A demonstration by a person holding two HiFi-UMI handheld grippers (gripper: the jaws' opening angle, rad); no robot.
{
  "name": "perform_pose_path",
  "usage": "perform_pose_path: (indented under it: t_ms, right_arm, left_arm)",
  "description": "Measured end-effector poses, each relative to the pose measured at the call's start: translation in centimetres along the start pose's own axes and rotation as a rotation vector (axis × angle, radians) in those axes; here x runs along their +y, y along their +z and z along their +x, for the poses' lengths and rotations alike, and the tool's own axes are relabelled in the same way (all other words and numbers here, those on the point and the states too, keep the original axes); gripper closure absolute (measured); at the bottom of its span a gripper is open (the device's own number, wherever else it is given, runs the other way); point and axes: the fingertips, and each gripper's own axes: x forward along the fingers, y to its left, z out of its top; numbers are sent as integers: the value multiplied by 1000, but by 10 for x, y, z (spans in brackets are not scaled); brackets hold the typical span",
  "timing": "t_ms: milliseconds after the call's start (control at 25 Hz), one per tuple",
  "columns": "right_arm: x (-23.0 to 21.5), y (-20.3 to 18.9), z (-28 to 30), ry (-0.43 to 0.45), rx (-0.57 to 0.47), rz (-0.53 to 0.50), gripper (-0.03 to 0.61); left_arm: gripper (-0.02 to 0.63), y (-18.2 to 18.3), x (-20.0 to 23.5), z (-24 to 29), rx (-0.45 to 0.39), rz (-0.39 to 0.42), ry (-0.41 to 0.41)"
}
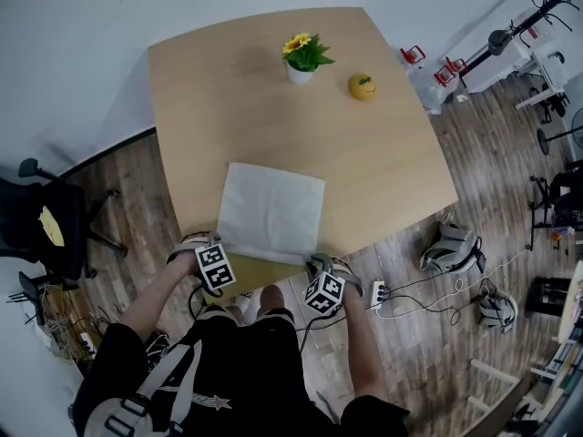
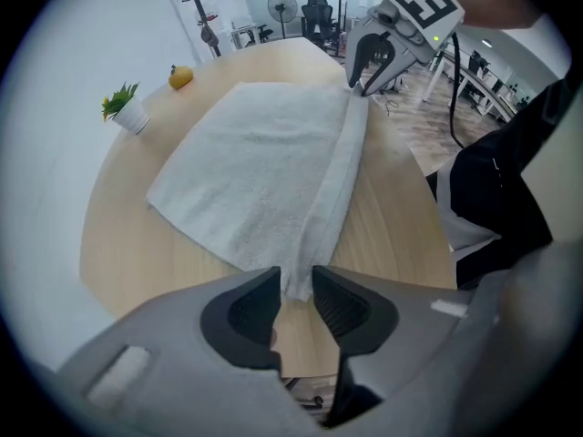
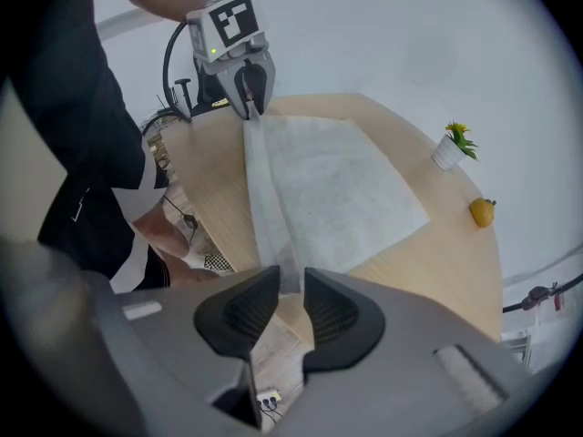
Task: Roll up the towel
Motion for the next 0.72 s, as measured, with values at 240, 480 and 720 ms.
perform_pose_path:
  t_ms: [240,480,720]
  right_arm:
    - [-12,-1,-1,-36,-7,46,405]
    - [-13,-1,-1,-74,12,1,390]
    - [-14,4,-13,-119,11,-23,390]
  left_arm:
    - [383,-2,15,0,5,-67,21]
    - [379,-2,15,-1,1,-59,46]
    - [379,-5,14,-13,-11,-45,76]
